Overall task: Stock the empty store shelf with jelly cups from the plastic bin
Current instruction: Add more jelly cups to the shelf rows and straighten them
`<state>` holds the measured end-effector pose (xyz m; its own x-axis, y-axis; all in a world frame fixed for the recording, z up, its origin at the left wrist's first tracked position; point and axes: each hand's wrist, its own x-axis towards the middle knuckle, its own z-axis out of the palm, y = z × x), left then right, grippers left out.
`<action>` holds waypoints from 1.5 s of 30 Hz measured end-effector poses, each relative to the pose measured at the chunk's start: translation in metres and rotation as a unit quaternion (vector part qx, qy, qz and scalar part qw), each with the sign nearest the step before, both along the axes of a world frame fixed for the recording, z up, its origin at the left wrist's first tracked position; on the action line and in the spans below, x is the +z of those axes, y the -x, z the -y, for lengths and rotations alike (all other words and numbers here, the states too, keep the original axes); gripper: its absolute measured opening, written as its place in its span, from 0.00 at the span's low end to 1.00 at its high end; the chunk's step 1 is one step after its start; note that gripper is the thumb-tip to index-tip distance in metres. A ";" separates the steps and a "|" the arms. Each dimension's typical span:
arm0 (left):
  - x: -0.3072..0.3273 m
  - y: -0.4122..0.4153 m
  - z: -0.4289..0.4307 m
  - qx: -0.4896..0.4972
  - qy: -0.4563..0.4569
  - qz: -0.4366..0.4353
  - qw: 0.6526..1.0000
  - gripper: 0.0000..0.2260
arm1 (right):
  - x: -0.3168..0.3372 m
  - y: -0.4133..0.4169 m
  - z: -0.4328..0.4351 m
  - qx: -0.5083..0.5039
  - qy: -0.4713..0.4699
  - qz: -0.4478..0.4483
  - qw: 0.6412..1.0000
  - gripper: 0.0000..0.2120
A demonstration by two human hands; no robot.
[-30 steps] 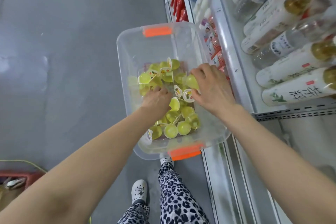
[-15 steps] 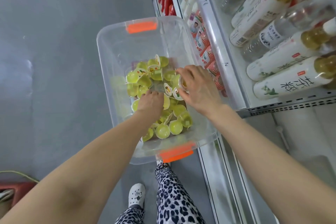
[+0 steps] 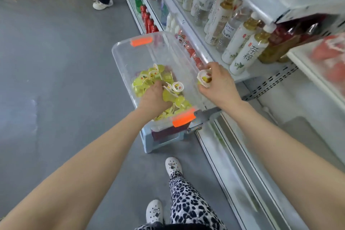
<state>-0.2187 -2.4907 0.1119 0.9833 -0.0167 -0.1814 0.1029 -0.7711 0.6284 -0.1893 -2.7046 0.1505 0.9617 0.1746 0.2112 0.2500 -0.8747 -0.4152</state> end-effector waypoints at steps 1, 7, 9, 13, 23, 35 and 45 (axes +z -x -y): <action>0.009 0.011 0.003 -0.009 0.006 0.015 1.000 0.28 | 0.008 0.015 0.008 -0.013 -0.004 0.008 1.000 0.20; 0.052 0.070 0.038 -0.099 0.045 0.099 0.989 0.29 | 0.051 0.118 0.062 -0.116 -0.029 0.036 0.992 0.19; 0.064 0.086 0.057 -0.133 0.058 0.111 0.983 0.27 | 0.064 0.153 0.083 -0.149 -0.027 0.045 0.987 0.18; 0.089 0.113 0.105 -0.200 0.080 0.116 0.970 0.24 | 0.089 0.219 0.125 -0.219 0.001 0.067 0.974 0.18; 0.152 0.178 0.258 -0.397 0.092 0.169 0.898 0.26 | 0.139 0.374 0.236 -0.362 0.037 0.142 0.921 0.19; 0.220 0.267 0.472 -0.503 0.142 0.264 0.811 0.28 | 0.187 0.522 0.412 -0.524 0.040 0.175 0.833 0.20; 0.224 0.318 0.600 -0.504 0.117 0.247 0.819 0.27 | 0.154 0.570 0.552 -0.585 -0.009 0.071 0.808 0.17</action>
